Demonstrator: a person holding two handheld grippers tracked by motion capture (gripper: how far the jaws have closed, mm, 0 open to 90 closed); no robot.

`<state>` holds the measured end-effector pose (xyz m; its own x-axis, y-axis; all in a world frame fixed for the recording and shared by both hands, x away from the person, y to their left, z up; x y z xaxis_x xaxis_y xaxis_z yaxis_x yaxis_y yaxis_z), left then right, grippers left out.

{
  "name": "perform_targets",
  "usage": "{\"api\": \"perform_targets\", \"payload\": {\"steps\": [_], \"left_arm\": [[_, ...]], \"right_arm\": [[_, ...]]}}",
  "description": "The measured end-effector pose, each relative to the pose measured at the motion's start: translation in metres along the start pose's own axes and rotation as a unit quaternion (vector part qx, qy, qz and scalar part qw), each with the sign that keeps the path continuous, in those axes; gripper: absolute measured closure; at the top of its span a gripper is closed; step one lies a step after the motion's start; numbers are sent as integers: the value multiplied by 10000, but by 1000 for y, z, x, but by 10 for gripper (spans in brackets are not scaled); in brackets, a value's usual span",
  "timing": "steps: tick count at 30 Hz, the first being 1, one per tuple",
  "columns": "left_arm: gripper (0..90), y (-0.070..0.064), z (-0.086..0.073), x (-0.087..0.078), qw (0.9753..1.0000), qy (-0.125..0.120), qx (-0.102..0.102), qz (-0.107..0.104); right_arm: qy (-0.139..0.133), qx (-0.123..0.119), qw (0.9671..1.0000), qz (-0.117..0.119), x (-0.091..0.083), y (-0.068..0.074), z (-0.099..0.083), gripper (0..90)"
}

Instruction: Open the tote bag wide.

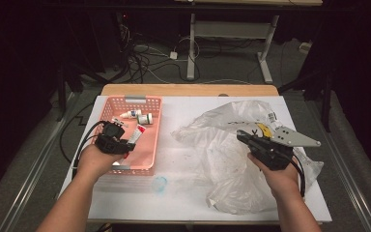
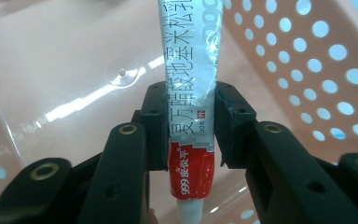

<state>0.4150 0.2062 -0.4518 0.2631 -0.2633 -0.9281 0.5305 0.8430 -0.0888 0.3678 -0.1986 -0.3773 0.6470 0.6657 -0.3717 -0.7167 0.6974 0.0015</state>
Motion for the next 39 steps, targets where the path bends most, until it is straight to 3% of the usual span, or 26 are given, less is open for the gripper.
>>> {"api": "perform_targets", "payload": {"steps": [12,19,24,28,39], "left_arm": [[669,-8,-11,-1,9980,-631,-12,-93],[669,-12,-17,-6,9938,-1105,-30,-85],[669,-14,-21,-9,9893,-1459,-26,-9],[669,-13,-26,-13,9833,-1817,-103,-42],[669,-17,-36,-21,9718,-2343,-191,-175]], "right_arm": [[-26,26,10000,-14,-1,-1,0,900],[-21,21,10000,-13,0,-1,-1,900],[15,6,10000,-4,1,0,-2,900],[38,-1,10000,-15,1,-1,-4,900],[19,35,10000,-14,2,0,-4,900]]}}
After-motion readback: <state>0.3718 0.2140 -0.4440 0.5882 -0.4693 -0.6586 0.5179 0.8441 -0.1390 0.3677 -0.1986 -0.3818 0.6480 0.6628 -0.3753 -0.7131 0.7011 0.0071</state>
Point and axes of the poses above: each handheld gripper's, and its own axes: x roughly forward along the jaws, z roughly out of its top, y roughly to its left, the point moved 5 cm from there along x, roughly forward along the jaws, and after that the axes turned 8 degrees about y, right-handed, at the moved point
